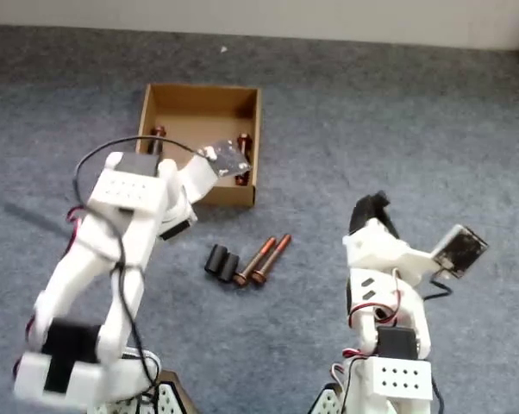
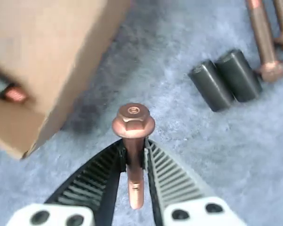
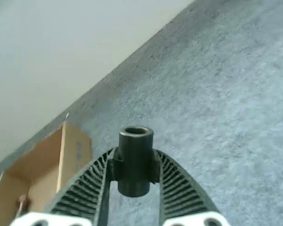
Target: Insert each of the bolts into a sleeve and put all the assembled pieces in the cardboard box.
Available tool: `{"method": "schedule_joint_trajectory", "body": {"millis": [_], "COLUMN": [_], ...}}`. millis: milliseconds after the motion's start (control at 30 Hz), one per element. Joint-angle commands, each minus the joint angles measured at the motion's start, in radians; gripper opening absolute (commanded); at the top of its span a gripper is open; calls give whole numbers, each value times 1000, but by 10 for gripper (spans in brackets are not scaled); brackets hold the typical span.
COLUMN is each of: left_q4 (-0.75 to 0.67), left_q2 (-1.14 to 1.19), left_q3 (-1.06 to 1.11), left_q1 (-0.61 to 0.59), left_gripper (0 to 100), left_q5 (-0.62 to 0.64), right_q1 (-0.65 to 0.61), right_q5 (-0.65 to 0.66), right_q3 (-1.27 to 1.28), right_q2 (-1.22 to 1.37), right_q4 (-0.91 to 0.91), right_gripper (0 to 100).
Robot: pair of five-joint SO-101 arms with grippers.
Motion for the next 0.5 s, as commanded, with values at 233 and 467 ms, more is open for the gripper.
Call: {"method": "schedule_joint_trajectory", "body": {"millis": [233,467], "left_q4": [-187,-275], "left_q2": [-470,-723], "left_q3": [209,344], "left_q1": [16,18], "left_gripper": [5,5], "left_q5": [338,528], "right_q1": [-237,-354], "right_q5": [258,328], "right_q3": [-5,-5], "right_q2": [-21,-21], "right_q4": [108,134], "right_gripper": [5,5]}}
